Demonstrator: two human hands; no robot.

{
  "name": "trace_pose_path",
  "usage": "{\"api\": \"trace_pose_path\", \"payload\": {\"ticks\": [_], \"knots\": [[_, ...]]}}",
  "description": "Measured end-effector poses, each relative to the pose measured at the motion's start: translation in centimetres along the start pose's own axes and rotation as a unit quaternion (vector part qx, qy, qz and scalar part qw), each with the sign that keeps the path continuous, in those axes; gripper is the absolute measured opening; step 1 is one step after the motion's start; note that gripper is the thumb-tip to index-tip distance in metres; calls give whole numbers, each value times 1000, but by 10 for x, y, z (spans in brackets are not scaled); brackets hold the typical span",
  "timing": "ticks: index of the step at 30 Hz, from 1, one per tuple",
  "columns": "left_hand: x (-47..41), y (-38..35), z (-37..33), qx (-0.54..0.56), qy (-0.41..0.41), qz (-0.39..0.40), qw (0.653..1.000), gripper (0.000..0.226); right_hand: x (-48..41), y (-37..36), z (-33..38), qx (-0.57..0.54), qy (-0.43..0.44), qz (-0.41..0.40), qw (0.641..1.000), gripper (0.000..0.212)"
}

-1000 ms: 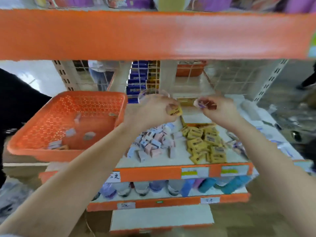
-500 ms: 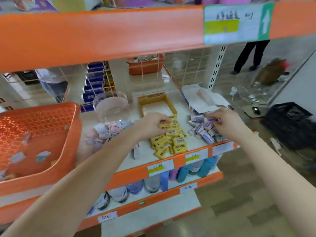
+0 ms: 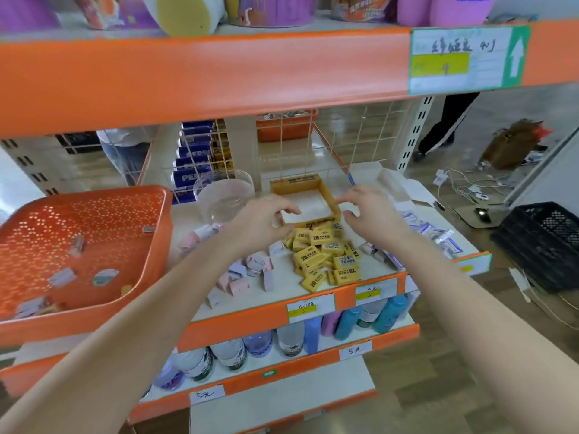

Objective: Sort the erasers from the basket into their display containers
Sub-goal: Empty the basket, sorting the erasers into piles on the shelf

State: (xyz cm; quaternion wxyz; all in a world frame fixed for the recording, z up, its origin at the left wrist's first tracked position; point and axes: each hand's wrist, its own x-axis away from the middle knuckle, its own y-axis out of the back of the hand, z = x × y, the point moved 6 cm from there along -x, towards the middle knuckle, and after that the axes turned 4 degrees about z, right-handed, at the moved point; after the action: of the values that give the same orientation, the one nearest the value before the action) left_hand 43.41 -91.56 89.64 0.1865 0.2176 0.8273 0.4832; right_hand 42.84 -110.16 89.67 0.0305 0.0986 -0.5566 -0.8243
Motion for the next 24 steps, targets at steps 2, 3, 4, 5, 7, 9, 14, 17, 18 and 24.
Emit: {"api": "trace_pose_path", "payload": {"ticks": [2, 3, 4, 5, 7, 9, 14, 17, 18, 24], "knots": [[14, 16, 13, -1, 15, -24, 1000, 30, -10, -9, 33, -1, 40, 4, 999, 33], [22, 25, 19, -1, 25, -36, 999, 30, -14, -14, 51, -2, 59, 5, 998, 33], [31, 34, 26, -3, 33, -52, 998, 31, -18, -19, 68, -4, 79, 5, 997, 33], [40, 43, 32, -9, 41, -71, 997, 31, -22, -24, 85, -8, 98, 8, 995, 34], [60, 60, 46, -26, 67, -101, 992, 33, -27, -35, 120, -16, 136, 21, 990, 34], [81, 74, 63, -41, 93, -120, 988, 33, -31, -47, 152, -21, 173, 38, 984, 34], [145, 104, 102, -35, 179, -171, 968, 29, -38, -76, 218, -39, 229, 82, 969, 35], [184, 110, 130, -24, 242, -176, 954, 28, -37, -91, 253, -51, 279, 94, 954, 35], [197, 111, 140, -29, 266, -171, 948, 28, -37, -95, 262, -54, 289, 93, 951, 35], [239, 115, 171, -13, 350, -141, 926, 34, -38, -108, 297, -31, 317, 100, 942, 31]]}}
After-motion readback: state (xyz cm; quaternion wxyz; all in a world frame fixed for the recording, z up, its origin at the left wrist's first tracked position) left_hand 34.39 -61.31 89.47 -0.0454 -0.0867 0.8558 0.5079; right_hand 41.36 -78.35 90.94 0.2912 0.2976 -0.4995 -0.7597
